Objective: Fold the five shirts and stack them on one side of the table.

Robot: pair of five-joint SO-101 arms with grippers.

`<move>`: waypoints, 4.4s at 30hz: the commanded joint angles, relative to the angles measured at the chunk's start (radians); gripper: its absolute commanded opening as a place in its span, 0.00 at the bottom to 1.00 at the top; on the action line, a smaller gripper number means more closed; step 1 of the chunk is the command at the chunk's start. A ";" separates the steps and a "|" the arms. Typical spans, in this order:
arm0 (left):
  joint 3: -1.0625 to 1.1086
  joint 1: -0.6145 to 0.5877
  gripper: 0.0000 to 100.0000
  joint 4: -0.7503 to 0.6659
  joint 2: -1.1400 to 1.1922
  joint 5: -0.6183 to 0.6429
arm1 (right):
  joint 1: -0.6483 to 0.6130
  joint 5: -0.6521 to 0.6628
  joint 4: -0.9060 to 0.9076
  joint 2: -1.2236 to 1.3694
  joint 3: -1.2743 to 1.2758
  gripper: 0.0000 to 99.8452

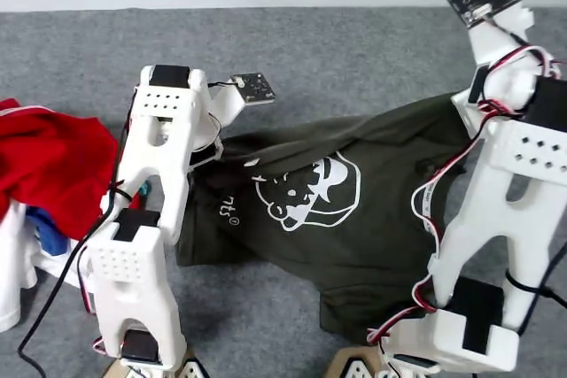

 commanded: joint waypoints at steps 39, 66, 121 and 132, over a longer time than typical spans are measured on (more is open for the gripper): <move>-0.117 0.023 0.01 0.031 -0.163 -0.002 | 0.004 -0.014 0.005 -0.019 -0.018 0.01; -0.101 0.068 0.06 0.029 -0.118 0.009 | 0.005 -0.011 0.050 -0.021 -0.020 0.01; -0.541 -0.173 0.00 0.029 -0.961 0.384 | 0.202 -0.048 -0.444 -0.685 -0.025 0.01; -0.541 -0.173 0.00 0.029 -1.200 0.384 | 0.337 -0.017 -0.499 -0.834 -0.025 0.01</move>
